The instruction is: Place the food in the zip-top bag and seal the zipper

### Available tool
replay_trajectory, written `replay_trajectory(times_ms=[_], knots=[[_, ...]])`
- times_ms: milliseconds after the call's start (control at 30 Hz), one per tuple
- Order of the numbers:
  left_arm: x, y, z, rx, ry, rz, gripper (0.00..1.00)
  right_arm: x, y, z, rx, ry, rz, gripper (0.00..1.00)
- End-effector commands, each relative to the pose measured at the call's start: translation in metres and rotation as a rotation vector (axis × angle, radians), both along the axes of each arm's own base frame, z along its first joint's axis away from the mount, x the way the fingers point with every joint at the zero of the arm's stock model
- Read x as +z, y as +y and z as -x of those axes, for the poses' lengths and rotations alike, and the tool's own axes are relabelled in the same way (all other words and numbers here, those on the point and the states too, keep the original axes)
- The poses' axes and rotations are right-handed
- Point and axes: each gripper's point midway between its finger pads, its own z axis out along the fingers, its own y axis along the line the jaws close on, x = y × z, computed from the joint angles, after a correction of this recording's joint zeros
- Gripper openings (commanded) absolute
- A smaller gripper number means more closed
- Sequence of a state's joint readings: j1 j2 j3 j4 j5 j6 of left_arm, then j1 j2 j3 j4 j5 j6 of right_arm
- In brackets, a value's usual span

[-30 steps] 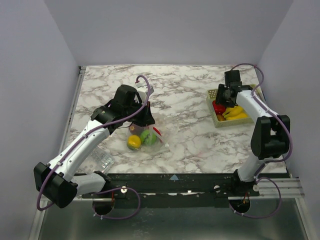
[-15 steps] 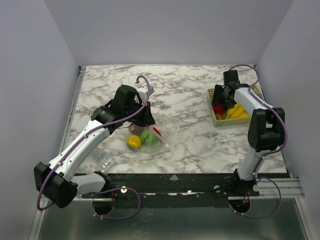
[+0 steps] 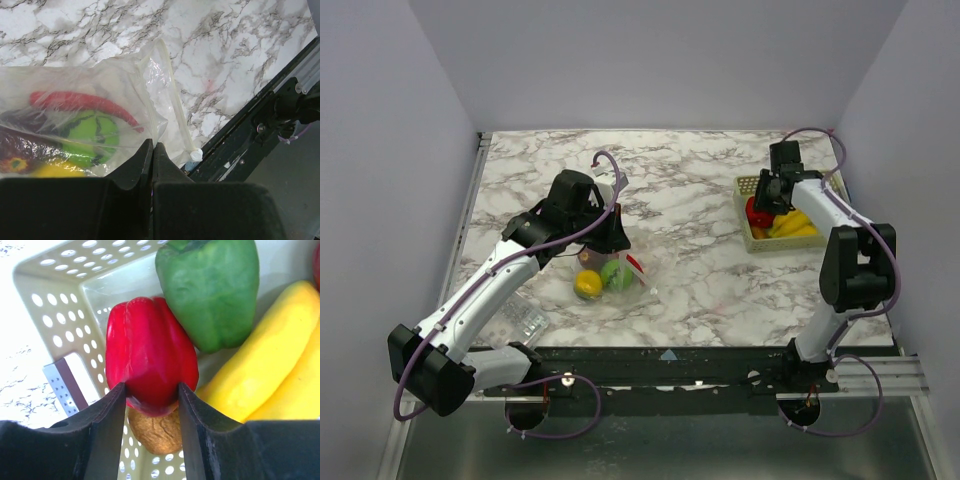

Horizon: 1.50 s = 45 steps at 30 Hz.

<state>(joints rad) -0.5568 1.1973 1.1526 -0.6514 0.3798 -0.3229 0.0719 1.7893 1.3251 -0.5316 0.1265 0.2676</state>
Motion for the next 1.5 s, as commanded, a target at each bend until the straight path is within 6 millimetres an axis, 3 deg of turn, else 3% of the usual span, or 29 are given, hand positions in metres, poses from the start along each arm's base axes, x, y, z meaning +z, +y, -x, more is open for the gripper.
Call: replay_trajectory(times_ms=[0, 33, 300, 400, 567, 633, 900, 1067, 1233, 1467], knots=[[0.001, -0.005, 0.003, -0.032, 0.001, 0.021, 0.00, 0.026, -0.020, 0.003, -0.068, -0.073, 0.072, 0.05], [0.000, -0.005, 0.003, -0.033, 0.002, 0.021, 0.00, 0.030, -0.018, 0.003, -0.067, -0.084, 0.062, 0.01], [0.000, -0.005, 0.003, -0.034, 0.005, 0.022, 0.00, 0.065, -0.013, -0.002, -0.060, -0.196, 0.020, 0.00], [0.000, -0.006, 0.004, -0.038, 0.006, 0.025, 0.00, 0.063, -0.011, -0.001, -0.055, -0.168, 0.015, 0.02], [0.001, -0.006, 0.005, -0.040, 0.005, 0.027, 0.00, 0.045, -0.008, 0.001, -0.039, -0.094, 0.009, 0.47], [0.001, -0.006, 0.005, -0.040, 0.005, 0.030, 0.00, 0.038, -0.009, 0.001, -0.031, -0.066, 0.022, 0.57], [0.001, -0.007, 0.006, -0.048, 0.011, 0.036, 0.00, 0.005, -0.010, -0.010, 0.006, 0.036, 0.050, 0.65], [0.002, -0.007, 0.006, -0.048, 0.006, 0.036, 0.00, -0.021, -0.009, -0.003, 0.013, 0.098, 0.041, 0.73], [0.002, -0.007, 0.007, -0.050, 0.009, 0.037, 0.00, -0.045, -0.011, 0.004, -0.001, 0.147, 0.029, 0.74], [0.001, -0.007, 0.006, -0.047, 0.007, 0.034, 0.00, -0.056, -0.014, 0.009, -0.011, 0.161, 0.036, 0.75]])
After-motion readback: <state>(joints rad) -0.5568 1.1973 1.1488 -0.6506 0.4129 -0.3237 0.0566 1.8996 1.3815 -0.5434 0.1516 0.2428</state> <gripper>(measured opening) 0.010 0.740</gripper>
